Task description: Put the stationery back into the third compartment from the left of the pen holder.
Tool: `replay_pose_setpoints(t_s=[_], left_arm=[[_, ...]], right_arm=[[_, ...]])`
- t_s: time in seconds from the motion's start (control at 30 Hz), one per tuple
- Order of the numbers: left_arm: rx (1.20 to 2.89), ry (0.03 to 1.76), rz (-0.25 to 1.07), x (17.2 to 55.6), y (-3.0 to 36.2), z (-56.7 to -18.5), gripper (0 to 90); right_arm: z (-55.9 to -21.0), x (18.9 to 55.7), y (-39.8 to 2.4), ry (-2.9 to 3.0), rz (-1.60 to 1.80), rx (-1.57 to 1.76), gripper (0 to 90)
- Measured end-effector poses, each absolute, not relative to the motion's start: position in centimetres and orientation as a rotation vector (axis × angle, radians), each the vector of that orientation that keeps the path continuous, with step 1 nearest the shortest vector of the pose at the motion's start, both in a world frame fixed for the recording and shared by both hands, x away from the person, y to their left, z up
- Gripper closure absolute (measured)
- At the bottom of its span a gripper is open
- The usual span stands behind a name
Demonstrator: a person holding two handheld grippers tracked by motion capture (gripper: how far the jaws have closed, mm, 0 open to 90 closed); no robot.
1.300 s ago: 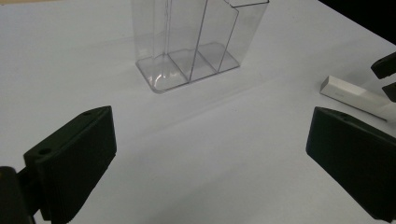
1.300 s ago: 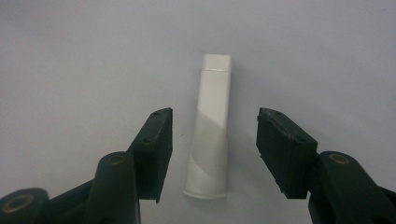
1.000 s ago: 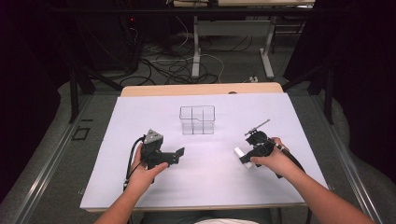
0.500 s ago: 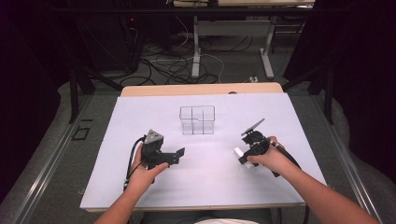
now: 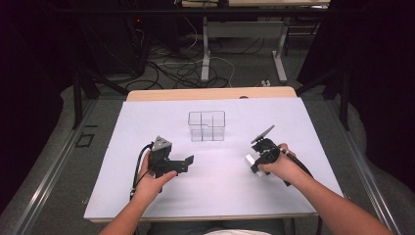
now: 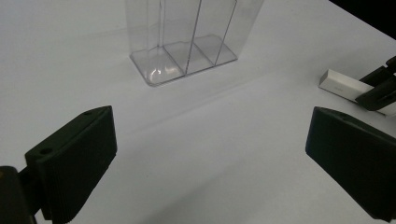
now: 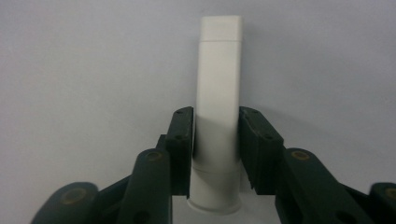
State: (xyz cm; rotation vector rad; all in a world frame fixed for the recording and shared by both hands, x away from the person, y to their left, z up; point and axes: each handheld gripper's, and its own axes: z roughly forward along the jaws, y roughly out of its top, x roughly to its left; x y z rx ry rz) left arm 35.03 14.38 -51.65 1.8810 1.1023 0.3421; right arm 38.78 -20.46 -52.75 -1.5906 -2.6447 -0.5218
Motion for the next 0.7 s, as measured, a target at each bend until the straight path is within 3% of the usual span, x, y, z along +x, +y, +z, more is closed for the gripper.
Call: replay_pose_setpoints(t_s=[0.7], left_arm=[[1.882,1.112,0.336,35.04,14.34,-51.73,2.0]], right_arm=[[-52.64,38.74,-20.62,-2.648,-0.556,-1.59,68.1]])
